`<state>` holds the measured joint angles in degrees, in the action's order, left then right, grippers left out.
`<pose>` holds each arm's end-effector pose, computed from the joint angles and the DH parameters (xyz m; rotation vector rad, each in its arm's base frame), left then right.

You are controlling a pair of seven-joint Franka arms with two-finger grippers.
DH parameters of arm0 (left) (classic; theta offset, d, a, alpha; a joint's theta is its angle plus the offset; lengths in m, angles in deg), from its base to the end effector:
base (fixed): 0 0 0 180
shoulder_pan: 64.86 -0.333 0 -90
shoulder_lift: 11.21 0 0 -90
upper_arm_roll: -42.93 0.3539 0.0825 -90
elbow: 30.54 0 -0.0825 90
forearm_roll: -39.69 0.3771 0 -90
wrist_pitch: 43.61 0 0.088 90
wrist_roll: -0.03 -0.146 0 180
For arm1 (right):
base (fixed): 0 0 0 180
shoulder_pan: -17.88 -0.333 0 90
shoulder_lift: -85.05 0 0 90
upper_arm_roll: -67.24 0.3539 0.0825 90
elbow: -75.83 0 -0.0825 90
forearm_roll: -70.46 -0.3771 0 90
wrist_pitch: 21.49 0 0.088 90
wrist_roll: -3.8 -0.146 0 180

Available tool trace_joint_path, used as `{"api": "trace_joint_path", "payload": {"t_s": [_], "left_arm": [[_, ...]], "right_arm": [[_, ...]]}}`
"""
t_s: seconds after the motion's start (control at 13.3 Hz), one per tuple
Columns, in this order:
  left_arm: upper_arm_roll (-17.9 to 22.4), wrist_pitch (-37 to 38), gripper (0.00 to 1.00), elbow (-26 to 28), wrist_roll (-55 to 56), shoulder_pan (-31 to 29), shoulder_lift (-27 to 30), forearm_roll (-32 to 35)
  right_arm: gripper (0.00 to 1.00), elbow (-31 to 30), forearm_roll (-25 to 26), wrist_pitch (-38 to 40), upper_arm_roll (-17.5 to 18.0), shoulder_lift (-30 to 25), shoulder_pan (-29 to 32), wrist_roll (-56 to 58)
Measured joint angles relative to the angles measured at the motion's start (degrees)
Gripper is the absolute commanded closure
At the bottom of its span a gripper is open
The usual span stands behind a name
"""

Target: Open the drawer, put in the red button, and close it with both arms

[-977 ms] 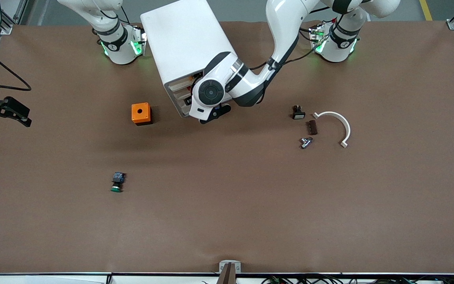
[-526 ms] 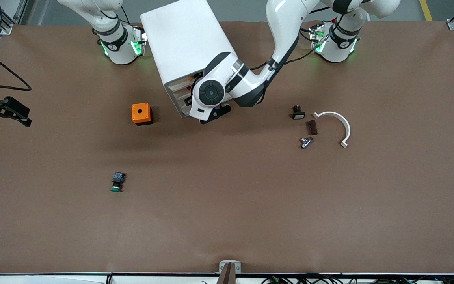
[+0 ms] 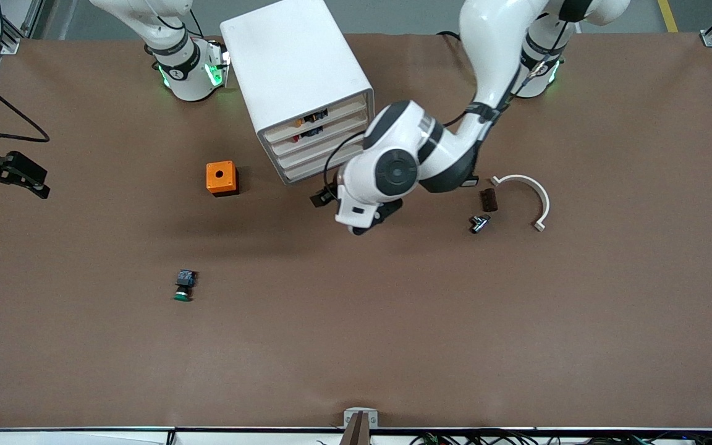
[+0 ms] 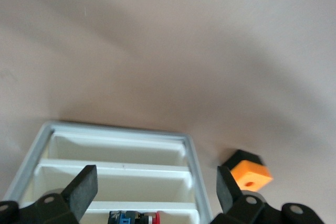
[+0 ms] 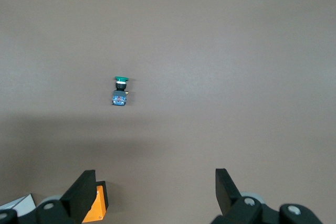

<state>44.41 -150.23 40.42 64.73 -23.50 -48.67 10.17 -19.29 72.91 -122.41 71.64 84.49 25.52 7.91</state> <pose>0.5380 -0.5295 0.3875 2.7002 0.8147 -0.5672 0.5640 -0.0371 0.6047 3.0868 0.0324 0.1668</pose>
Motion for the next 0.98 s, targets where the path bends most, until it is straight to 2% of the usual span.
{"api": "trace_joint_path", "payload": {"t_s": [0.15, 0.53, 0.75, 0.98], "left_arm": [[0.0, 1.6, 0.00, -0.2, -2.2, -2.4, 4.9, 3.8], [0.3, 15.0, 0.00, 0.1, -17.2, -11.9, 13.9, 6.0], [0.2, 23.9, 0.01, 0.4, -28.9, -16.8, 17.9, 12.8], [0.2, 27.6, 0.01, 2.1, -36.9, -20.0, 22.2, 16.9]], "right_arm": [[0.00, 0.2, 0.0, 0.0, 0.0, 0.0, 0.0, 0.0], [0.00, 0.7, 0.0, 0.0, 0.0, 0.0, 0.0, 0.0], [0.00, 0.9, 0.0, 0.0, 0.0, 0.0, 0.0, 0.0], [0.00, 1.0, 0.0, 0.0, 0.0, 0.0, 0.0, 0.0]]}}
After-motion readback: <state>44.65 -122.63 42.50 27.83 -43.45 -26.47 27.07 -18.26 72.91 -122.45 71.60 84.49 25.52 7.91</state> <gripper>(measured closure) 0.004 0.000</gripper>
